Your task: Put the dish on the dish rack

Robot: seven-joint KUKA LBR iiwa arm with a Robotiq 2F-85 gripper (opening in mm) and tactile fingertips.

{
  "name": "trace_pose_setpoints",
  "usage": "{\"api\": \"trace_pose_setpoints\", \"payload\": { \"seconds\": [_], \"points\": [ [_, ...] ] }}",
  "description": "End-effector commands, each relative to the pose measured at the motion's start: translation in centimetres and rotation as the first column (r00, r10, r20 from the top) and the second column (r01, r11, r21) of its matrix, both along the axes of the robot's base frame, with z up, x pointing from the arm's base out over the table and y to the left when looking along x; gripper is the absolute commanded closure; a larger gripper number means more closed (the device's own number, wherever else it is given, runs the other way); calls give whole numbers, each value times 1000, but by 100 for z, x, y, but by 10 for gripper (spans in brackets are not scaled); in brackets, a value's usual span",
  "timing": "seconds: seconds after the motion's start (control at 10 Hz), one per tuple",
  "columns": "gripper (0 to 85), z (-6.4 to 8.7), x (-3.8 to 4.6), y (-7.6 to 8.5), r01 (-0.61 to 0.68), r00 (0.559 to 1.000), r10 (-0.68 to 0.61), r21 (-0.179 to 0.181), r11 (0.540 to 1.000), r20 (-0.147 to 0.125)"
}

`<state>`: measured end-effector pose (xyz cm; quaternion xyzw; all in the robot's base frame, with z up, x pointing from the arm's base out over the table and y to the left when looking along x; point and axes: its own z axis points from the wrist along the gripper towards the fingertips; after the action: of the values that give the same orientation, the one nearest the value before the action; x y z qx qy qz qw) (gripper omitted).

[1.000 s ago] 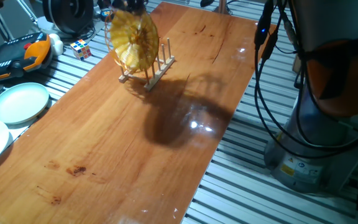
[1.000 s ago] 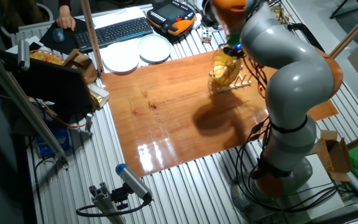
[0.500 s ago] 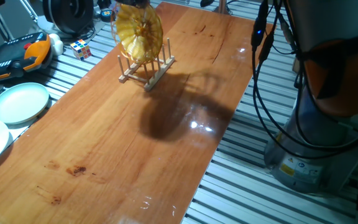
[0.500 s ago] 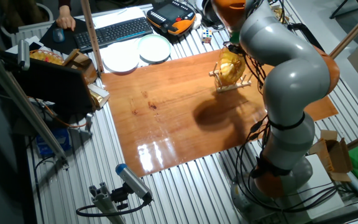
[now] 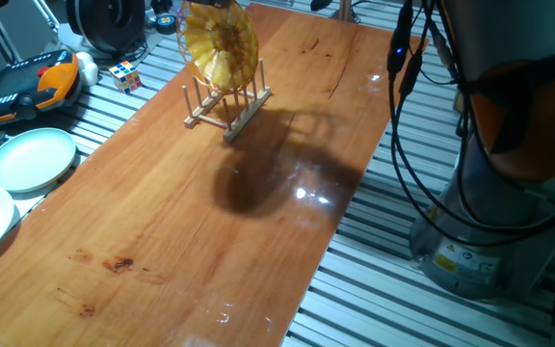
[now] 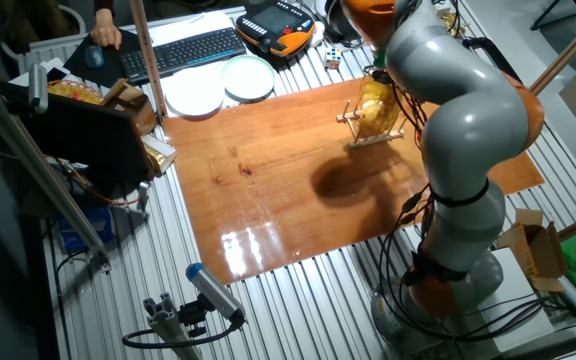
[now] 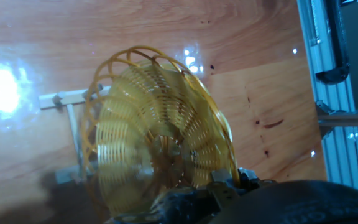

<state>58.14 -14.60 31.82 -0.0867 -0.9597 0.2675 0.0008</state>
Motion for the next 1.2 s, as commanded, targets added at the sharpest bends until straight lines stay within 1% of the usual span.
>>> {"api": "trace_pose_setpoints", "payload": {
  "seconds": [0.0,0.1,0.2,0.5,0.6,0.7,0.9,1.1],
  "points": [
    [843,-14,17,-6,-1,1000,1,-6,1000,-8],
    [843,-31,42,-24,-12,1000,12,-16,1000,-16],
    [843,-53,70,-30,-15,1000,14,-16,1000,-21],
    [843,-65,114,41,-9,1000,8,-25,1000,-28],
    [843,-56,118,70,-8,999,7,-34,999,-32],
    [843,-50,118,74,-16,999,14,-55,998,-37],
    [843,-57,128,85,-28,999,24,-83,996,-47],
    [843,-62,146,124,-33,998,27,-101,994,-60]
  ]
}}
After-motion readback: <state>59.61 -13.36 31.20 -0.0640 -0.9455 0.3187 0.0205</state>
